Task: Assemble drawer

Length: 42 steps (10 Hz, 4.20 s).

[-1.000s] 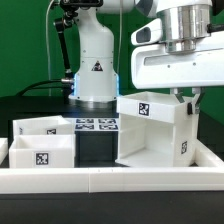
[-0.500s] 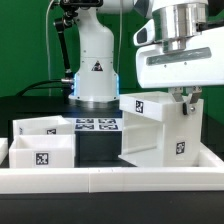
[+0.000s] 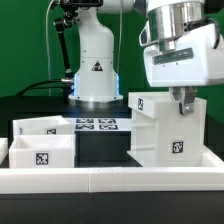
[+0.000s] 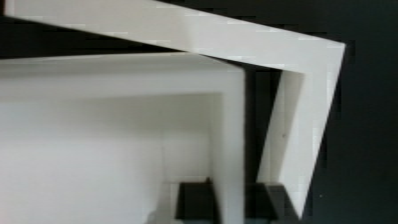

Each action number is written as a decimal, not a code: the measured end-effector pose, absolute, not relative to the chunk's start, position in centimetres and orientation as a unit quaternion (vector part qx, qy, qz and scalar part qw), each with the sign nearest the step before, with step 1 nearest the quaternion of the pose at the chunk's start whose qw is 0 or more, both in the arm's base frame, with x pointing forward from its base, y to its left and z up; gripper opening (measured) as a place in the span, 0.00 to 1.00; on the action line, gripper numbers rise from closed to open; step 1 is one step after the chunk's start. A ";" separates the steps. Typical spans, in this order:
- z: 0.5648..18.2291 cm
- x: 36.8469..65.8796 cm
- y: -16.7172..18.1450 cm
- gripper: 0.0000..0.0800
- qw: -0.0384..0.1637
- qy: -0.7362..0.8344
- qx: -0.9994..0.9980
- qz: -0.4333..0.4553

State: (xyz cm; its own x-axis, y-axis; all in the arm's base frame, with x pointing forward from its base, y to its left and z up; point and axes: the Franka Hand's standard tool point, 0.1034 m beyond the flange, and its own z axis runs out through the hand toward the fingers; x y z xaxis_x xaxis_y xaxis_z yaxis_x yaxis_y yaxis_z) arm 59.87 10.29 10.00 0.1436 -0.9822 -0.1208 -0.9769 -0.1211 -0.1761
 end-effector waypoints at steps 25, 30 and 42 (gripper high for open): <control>15.6 63.8 9.8 0.81 0.143 0.605 -0.783 -0.014; 15.2 62.9 6.2 0.81 0.123 0.341 -0.932 -0.023; 13.3 58.1 -1.1 0.81 0.064 -0.097 -0.992 -0.052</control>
Offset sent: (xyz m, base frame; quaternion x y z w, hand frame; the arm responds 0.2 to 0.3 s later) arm 0.0354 -0.0105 0.0014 0.0021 -0.0041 0.0227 0.9997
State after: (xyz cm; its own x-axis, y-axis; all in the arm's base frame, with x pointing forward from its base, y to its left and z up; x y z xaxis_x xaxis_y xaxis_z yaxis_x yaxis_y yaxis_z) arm 58.07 -1.14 13.31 0.9756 0.1865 0.1162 0.1999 -0.9728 -0.1168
